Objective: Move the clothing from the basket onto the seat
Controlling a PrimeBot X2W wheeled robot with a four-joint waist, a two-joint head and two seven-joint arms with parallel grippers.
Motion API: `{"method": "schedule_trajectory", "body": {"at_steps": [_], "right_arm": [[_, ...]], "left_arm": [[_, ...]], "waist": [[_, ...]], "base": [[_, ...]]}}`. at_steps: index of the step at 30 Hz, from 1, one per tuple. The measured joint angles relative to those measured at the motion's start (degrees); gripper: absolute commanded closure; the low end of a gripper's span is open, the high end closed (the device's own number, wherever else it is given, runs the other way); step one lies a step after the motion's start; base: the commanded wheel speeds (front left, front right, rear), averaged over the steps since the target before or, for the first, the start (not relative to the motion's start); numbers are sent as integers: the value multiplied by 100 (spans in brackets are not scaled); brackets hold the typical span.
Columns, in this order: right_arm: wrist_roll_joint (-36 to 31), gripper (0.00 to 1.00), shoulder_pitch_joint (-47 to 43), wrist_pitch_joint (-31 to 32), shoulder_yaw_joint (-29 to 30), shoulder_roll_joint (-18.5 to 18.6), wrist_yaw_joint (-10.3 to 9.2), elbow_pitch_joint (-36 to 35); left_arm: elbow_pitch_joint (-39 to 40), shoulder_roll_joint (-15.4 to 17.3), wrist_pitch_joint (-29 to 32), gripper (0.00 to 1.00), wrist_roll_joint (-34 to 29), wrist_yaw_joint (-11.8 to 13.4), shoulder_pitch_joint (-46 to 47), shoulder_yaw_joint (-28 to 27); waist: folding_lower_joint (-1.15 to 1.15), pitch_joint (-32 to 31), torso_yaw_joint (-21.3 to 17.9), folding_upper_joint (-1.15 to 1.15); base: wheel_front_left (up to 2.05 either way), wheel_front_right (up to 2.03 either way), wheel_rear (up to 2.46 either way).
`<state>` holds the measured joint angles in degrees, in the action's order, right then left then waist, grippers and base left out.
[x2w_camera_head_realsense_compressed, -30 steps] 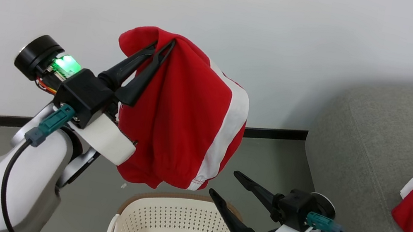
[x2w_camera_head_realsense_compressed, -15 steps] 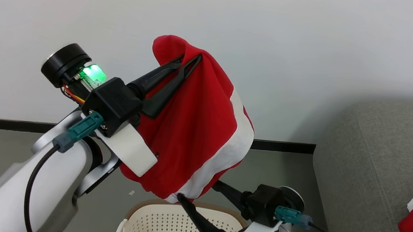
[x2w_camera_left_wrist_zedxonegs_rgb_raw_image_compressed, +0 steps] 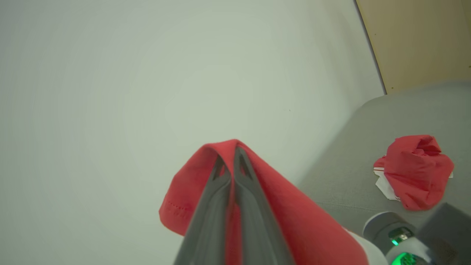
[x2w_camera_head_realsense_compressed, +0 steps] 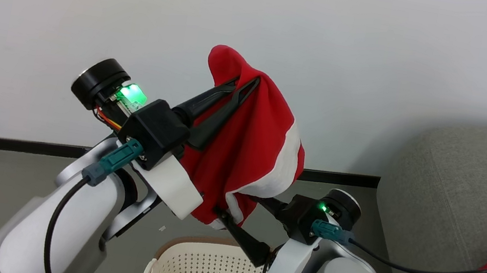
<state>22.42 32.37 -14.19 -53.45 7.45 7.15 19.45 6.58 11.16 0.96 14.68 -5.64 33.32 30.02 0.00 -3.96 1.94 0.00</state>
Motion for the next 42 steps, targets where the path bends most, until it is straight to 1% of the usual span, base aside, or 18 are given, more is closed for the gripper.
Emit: {"method": "schedule_trajectory", "body": {"at_steps": [1,2,7,11,16,24,34,36,37,38,42], "right_arm": [[-81,94,24,-1,-3,-3,0,42],[-124,100,52,-1,-9,-10,0,99],[-145,100,78,-2,-18,-19,0,222],[-123,100,41,-2,134,4,0,274],[-70,100,-199,-2,535,119,0,93],[-71,100,-587,-2,1265,338,0,-432],[-133,100,-926,-3,2109,581,0,-936],[-135,100,-992,-7,2246,606,0,-1015],[-140,100,-1009,-10,2310,616,0,-1043],[-146,100,-1016,-10,2368,633,0,-1077],[-197,100,-1077,-12,2662,712,0,-1207]], "left_arm": [[1,-4,5,100,13,0,0,8],[1,-9,30,100,34,0,0,12],[-31,-5,85,100,103,22,-62,-53],[-203,33,107,100,158,78,-303,-142],[-374,71,107,100,336,149,-512,-247],[-573,93,64,100,481,249,-822,-422],[-749,-38,-111,100,816,282,-1099,-549],[-766,-69,-157,69,861,282,-1143,-558],[-780,-82,-157,38,866,281,-1170,-552],[-791,-90,-164,1,868,281,-1186,-544],[-795,-147,-258,0,1011,255,-1220,-521]], "waist": [[0,-2,9,0],[0,-4,18,0],[0,-10,30,0],[0,-9,2,0],[0,-9,-60,0],[0,-25,-219,0],[0,-33,-431,0],[0,-28,-465,0],[0,-24,-481,0],[0,-20,-496,0],[0,0,-552,0]], "base": [[0,0,0],[0,0,0],[0,0,0],[0,0,0],[0,0,0],[0,0,0],[0,0,0],[0,0,0],[0,0,0],[0,0,0],[0,0,0]]}}
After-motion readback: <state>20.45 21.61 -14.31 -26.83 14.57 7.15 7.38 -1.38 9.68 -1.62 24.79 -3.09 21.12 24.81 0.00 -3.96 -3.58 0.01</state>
